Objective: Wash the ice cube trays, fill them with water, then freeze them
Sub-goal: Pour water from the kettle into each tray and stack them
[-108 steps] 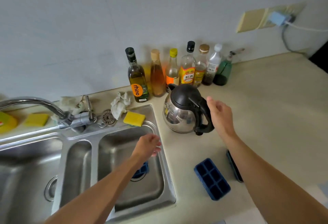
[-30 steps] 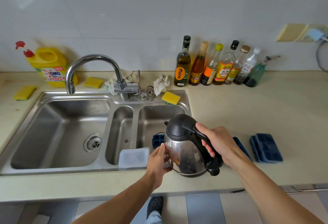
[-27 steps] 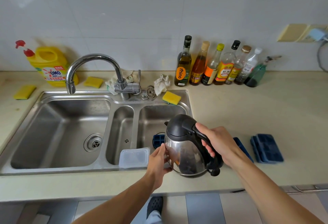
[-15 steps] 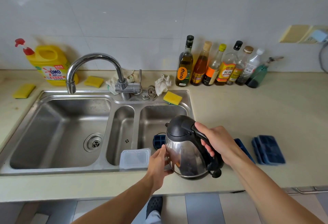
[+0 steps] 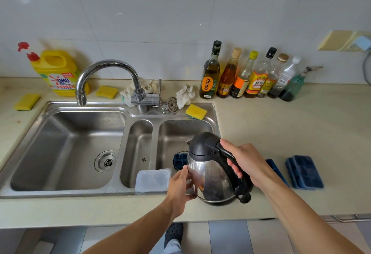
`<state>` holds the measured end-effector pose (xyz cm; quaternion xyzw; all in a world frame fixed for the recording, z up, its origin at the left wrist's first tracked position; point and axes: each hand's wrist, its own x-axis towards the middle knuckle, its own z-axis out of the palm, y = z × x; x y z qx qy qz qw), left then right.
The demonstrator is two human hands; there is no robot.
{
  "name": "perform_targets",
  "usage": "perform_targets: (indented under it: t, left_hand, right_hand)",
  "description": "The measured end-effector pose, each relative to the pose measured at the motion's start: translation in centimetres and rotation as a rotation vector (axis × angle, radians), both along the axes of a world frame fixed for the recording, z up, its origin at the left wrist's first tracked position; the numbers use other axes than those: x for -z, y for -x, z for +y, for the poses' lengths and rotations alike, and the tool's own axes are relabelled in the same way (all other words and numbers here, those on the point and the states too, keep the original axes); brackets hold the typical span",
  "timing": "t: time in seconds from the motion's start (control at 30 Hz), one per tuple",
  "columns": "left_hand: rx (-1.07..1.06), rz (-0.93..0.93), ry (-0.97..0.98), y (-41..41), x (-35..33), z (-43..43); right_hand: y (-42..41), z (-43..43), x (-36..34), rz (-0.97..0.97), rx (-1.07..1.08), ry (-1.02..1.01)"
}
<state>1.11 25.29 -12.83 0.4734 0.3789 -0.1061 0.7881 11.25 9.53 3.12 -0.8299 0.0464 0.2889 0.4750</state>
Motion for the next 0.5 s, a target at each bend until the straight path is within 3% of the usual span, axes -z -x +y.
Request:
perform_targets:
  t: [0.5]
  left_hand:
    - [-0.01, -0.008, 0.024, 0.32, -0.84, -0.22]
  right_hand:
    - [0.3, -0.19, -0.3, -0.012, 0.005, 0.008]
